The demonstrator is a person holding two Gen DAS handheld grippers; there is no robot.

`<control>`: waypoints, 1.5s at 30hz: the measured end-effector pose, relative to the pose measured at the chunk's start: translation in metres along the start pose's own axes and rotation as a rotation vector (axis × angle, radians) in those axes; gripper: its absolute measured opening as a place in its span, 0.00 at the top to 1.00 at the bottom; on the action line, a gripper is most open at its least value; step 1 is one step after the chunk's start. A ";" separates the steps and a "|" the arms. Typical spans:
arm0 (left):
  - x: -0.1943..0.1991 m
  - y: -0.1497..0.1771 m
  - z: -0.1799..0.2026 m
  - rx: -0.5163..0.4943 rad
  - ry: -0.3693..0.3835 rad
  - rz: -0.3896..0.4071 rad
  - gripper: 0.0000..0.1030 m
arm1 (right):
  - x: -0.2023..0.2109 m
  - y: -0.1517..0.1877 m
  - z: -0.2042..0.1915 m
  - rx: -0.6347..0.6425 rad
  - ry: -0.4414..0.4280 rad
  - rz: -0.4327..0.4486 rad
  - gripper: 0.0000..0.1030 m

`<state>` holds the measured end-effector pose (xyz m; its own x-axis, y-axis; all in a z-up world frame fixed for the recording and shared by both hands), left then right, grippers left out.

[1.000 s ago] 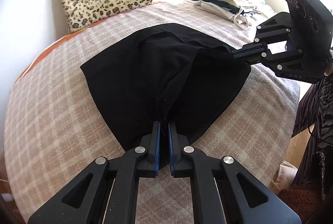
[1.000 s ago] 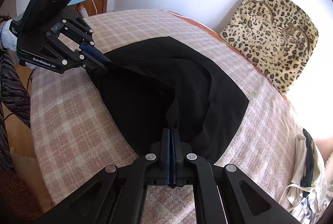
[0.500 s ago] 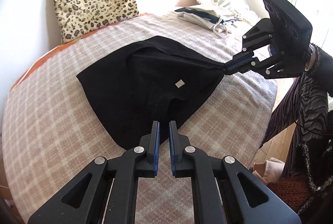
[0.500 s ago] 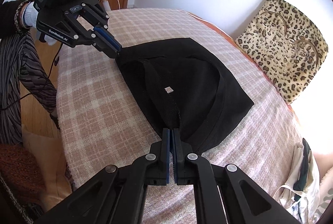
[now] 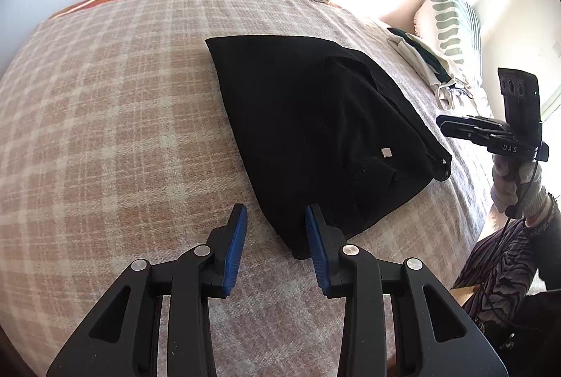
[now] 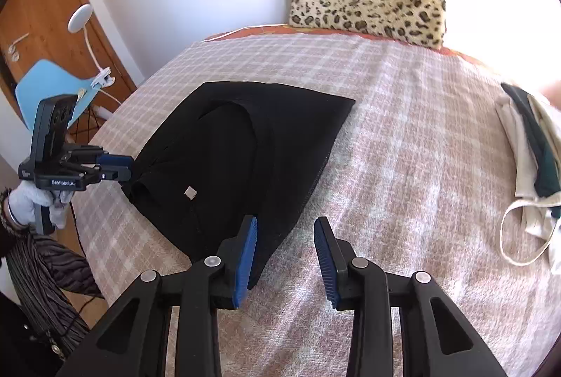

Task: Fold small clothes

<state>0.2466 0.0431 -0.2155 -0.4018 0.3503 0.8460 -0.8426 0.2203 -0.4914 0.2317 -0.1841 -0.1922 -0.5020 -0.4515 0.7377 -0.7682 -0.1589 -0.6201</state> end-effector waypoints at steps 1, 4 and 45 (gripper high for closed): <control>-0.001 -0.001 0.000 0.012 0.012 -0.003 0.68 | -0.001 0.001 0.006 -0.059 -0.035 0.004 0.66; -0.003 -0.002 0.000 0.025 0.025 -0.009 0.83 | -0.004 0.009 0.017 -0.190 -0.105 0.005 0.66; -0.025 -0.008 0.074 -0.324 -0.031 -0.010 0.93 | -0.058 0.007 -0.058 0.246 0.030 -0.144 0.78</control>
Point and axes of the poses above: each gripper's, at about its wrist camera, not at the fingertips, and x roughly against the way its jaws point, z to its right, y to its underside, the point moved 9 cm from there along -x, roughly the way its jaws point, and after that the axes turned 10 degrees about -y, right-handed, at the moved point
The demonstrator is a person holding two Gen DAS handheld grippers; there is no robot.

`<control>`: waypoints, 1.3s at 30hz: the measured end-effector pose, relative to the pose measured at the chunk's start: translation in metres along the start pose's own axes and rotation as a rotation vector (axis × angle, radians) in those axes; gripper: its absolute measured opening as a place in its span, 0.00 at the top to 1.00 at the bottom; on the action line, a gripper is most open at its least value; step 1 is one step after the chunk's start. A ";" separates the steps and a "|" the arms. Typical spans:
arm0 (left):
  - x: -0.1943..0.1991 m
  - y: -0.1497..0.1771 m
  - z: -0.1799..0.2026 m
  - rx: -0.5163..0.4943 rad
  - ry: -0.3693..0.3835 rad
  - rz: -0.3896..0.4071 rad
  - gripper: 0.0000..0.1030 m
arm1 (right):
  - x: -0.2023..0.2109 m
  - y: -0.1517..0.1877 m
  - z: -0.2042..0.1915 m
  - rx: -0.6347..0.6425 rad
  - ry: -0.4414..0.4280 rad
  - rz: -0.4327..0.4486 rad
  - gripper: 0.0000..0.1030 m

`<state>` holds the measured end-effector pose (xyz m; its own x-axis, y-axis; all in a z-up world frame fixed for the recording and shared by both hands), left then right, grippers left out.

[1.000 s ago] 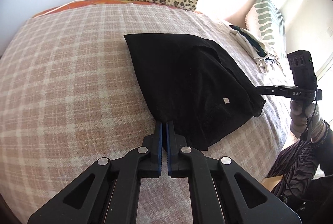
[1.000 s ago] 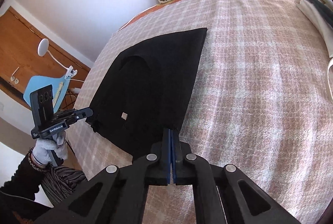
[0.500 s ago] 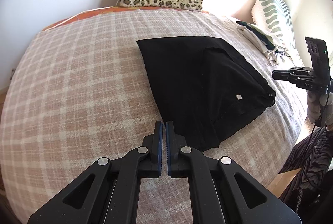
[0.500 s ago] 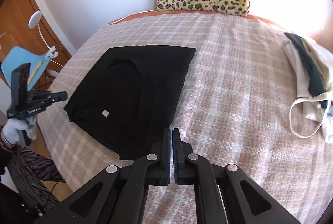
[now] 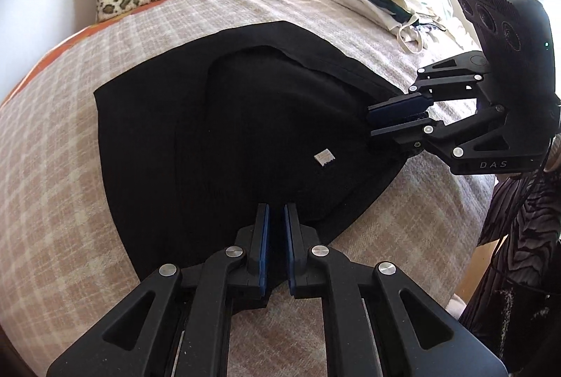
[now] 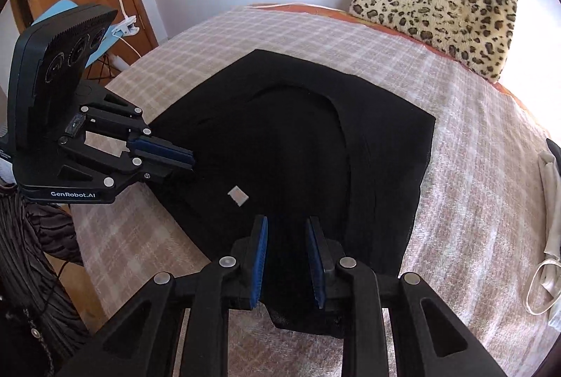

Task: Fold small clothes

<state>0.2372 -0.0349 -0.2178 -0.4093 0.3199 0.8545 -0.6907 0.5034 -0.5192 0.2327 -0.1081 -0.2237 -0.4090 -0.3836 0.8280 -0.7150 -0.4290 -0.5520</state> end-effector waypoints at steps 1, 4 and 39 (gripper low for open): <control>0.002 0.005 0.000 0.004 0.010 -0.002 0.93 | -0.002 0.008 0.002 -0.001 -0.006 -0.024 0.78; 0.011 0.013 -0.004 0.034 0.013 0.010 0.93 | 0.007 0.019 0.005 -0.004 -0.037 -0.023 0.79; 0.055 0.011 -0.079 0.419 -0.133 0.099 0.39 | 0.036 -0.061 0.097 -0.379 -0.120 0.289 0.30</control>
Point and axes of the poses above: each gripper's, at about its wrist camera, not at the fingertips, and x roughly against the way its jaws point, z to its right, y to its underside, the point moved 9 cm from there along -x, roughly the way its jaws point, and after that the axes turned 10 degrees about -y, right-handed, at the moved point
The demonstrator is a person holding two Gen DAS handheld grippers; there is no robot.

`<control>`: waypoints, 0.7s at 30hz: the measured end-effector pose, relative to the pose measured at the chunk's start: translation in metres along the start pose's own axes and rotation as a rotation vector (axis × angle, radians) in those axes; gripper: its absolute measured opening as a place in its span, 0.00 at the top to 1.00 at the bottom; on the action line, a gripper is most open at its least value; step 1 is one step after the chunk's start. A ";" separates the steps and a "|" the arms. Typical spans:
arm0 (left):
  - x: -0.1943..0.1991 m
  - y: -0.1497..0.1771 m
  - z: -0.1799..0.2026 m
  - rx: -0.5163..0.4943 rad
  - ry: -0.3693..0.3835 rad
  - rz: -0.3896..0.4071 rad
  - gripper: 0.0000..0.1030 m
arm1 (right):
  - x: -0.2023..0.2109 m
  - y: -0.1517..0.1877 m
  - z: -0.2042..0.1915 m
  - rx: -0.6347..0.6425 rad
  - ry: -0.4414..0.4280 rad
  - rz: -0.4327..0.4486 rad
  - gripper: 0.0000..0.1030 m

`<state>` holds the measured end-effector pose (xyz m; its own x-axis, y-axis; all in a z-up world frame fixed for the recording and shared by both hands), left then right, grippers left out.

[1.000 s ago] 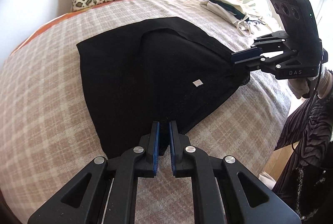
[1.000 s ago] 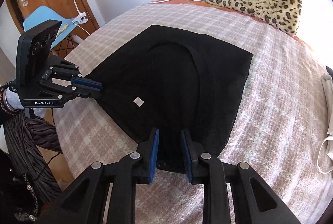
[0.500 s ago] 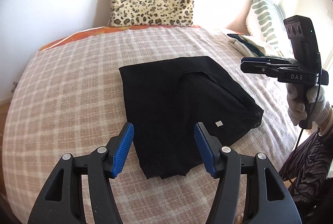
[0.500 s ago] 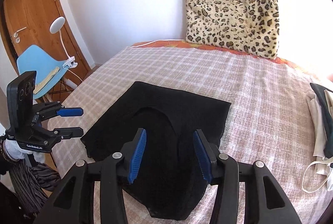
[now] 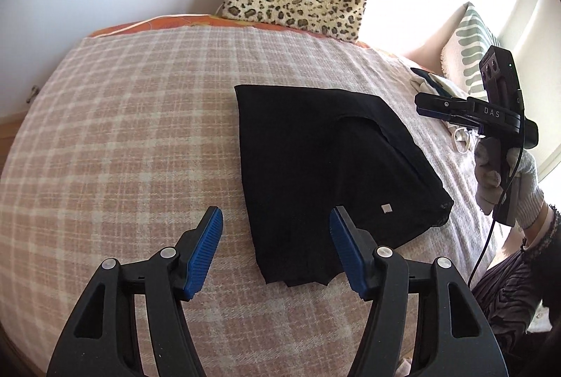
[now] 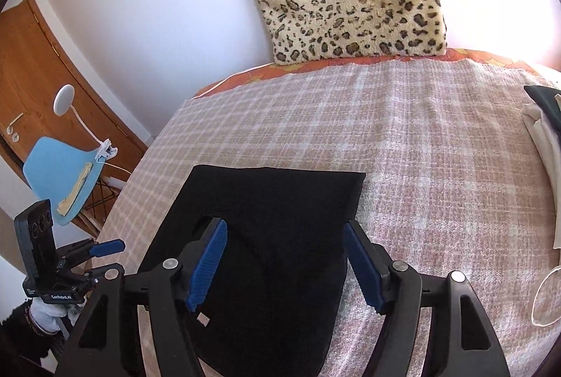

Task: Fold small clothes

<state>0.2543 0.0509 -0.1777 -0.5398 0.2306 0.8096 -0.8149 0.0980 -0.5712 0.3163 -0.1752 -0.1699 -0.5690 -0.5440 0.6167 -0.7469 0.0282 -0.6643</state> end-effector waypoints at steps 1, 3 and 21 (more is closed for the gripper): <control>0.001 0.000 0.000 0.007 0.005 0.001 0.39 | 0.000 -0.001 0.003 -0.011 -0.001 0.003 0.30; 0.002 0.001 -0.001 0.022 0.017 0.001 0.39 | -0.001 -0.005 0.009 -0.028 0.001 0.006 0.27; -0.013 0.035 -0.006 0.328 0.265 -0.171 0.38 | -0.022 -0.011 0.043 -0.167 -0.060 -0.025 0.23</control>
Point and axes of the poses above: each gripper's, at about its wrist camera, not at the fingertips, and x roughly against the way its jaws point, z to its right, y to its underside, the point moved 9 cm from there along -x, roughly the way its jaws point, and after that the axes turned 10 degrees about -y, right-handed, at the moved point
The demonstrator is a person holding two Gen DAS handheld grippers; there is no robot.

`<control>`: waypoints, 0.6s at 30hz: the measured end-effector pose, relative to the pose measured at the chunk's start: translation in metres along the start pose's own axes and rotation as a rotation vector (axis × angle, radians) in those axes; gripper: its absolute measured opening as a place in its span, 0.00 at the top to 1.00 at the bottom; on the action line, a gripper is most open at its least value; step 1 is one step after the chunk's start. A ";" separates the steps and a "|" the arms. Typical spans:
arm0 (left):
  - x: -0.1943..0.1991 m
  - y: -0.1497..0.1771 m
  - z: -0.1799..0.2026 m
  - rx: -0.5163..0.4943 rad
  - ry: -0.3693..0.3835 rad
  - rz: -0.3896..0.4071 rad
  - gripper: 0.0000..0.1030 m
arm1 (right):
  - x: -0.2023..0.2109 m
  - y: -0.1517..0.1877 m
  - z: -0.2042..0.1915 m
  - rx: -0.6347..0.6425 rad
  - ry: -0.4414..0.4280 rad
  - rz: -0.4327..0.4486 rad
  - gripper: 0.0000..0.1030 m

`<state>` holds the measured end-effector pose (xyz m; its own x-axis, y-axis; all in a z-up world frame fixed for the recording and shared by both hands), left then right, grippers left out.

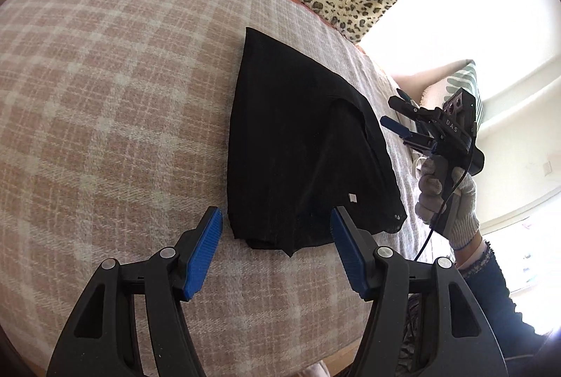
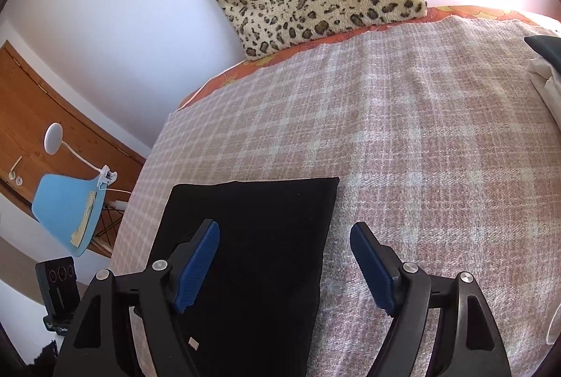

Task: Fold small clothes

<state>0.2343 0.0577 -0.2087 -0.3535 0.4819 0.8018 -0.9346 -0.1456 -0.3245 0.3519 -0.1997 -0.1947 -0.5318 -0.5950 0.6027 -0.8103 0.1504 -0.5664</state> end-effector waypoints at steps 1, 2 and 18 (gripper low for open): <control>-0.001 0.001 -0.003 0.025 0.012 -0.009 0.38 | -0.001 0.000 0.003 -0.012 -0.001 -0.002 0.23; -0.002 0.002 -0.005 0.049 0.023 -0.016 0.38 | -0.002 -0.001 0.007 -0.023 -0.001 -0.002 0.23; -0.007 0.021 0.005 0.190 0.170 -0.051 0.39 | -0.023 -0.017 0.024 -0.091 -0.105 0.009 0.21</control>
<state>0.2168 0.0468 -0.2189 -0.3091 0.6285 0.7138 -0.9473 -0.2698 -0.1727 0.3836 -0.2082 -0.2124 -0.5146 -0.6720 0.5325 -0.8268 0.2244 -0.5157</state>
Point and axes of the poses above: each gripper's, at about its wrist camera, not at the fingertips, and x roughly against the way its jaws point, z to its right, y to its underside, the point moved 9 cm from there along -x, roughly the way its jaws point, and after that the axes turned 10 degrees about -y, right-handed, at the moved point
